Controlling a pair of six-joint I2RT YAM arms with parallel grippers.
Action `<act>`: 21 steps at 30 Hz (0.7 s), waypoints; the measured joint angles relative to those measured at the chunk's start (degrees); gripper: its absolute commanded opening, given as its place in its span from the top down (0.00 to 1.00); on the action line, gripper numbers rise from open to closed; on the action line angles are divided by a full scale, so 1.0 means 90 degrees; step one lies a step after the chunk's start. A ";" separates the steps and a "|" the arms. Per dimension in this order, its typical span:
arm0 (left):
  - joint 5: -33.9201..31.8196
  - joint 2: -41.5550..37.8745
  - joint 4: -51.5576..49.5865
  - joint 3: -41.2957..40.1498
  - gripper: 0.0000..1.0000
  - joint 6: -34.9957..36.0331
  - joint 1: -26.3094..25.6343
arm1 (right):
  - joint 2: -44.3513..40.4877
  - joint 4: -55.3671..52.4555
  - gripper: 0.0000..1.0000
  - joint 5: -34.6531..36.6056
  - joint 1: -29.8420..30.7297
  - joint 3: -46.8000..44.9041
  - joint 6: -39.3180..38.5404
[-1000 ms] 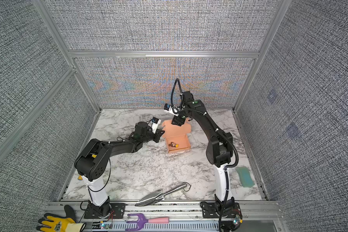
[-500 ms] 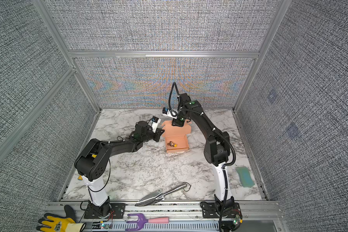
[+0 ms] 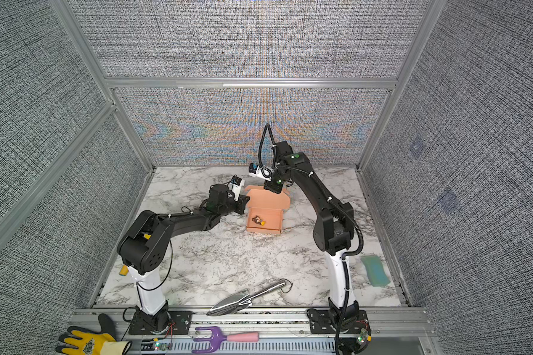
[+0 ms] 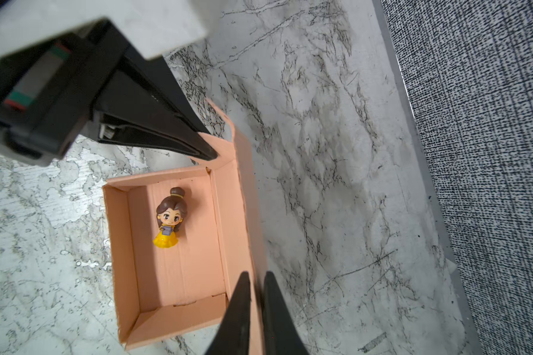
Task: Assemble paper box
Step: Fold the lid at the center of the table.
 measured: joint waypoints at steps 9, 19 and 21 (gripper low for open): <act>-0.0083 -0.0080 0.0058 -0.0114 0.93 -0.0092 0.0005 | 0.0000 -0.0053 0.85 -0.0024 0.0051 -0.0019 0.0109; -0.0112 -0.0131 0.0085 -0.0182 0.91 -0.0158 0.0017 | 0.0080 0.0265 0.99 0.0347 0.0168 -0.0083 0.0177; -0.0114 -0.0131 0.0097 -0.0158 0.85 -0.0160 0.0017 | 0.0080 0.0233 1.00 0.0413 0.0177 -0.0095 0.0240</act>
